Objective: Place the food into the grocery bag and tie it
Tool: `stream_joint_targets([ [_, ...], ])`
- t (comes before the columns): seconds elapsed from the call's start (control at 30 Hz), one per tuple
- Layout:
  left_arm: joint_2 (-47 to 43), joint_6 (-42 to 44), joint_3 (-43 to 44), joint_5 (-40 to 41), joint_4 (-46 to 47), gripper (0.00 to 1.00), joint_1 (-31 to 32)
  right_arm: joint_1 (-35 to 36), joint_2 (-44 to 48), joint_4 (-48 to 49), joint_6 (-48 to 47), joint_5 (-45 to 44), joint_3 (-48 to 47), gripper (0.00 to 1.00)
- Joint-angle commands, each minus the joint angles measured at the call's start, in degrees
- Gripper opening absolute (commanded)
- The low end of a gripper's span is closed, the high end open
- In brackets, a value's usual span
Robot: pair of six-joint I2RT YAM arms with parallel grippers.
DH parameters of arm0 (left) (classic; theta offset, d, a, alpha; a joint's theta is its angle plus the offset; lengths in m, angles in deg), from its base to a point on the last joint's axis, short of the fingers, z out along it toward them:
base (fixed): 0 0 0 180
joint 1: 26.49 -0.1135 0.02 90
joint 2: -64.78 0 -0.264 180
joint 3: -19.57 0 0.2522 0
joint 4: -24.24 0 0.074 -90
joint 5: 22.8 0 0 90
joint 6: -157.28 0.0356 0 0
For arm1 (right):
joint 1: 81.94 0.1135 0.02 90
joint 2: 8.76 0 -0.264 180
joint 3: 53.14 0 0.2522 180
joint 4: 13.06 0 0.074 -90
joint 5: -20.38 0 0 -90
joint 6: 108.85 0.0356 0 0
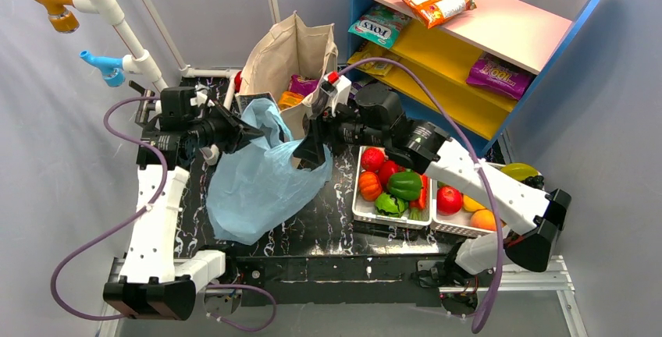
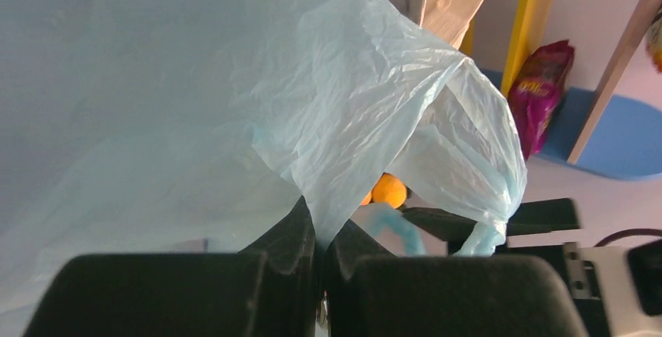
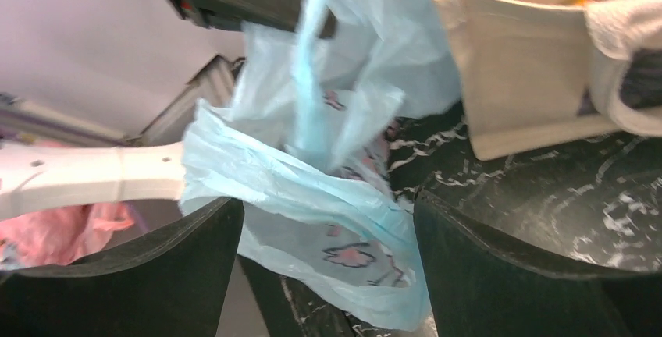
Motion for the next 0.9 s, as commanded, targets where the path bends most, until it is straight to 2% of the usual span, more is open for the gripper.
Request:
stream_joint_targets([
  [0.0, -4.51, 7.82, 2.98, 0.56, -10.08, 0.0, 0.24, 0.29, 4.06, 2.65, -2.26, 12.03, -4.35, 0.87],
  [0.07, -6.03, 7.59, 2.02, 0.85, -10.17, 0.0, 0.25, 0.37, 5.59, -0.52, -3.25, 15.66, -3.14, 0.87],
  [0.2, -7.21, 6.21, 0.26, -0.92, -7.52, 0.0, 0.24, 0.16, 10.85, -2.42, -3.76, 17.21, 2.71, 0.87],
  [0.43, -7.4, 8.54, 0.18, -1.98, -8.22, 0.0, 0.24, -0.02, 18.99, 1.64, -3.23, 8.5, 8.53, 0.97],
  [0.6, -9.11, 7.36, -2.57, -3.07, -6.47, 0.0, 0.24, -0.02, 12.98, -0.29, -1.4, 0.79, 3.97, 0.97],
  [0.87, -9.02, 6.99, -1.93, -3.67, -6.33, 0.0, 0.26, 0.73, 3.2, -1.41, -0.68, 4.04, -3.25, 0.91],
])
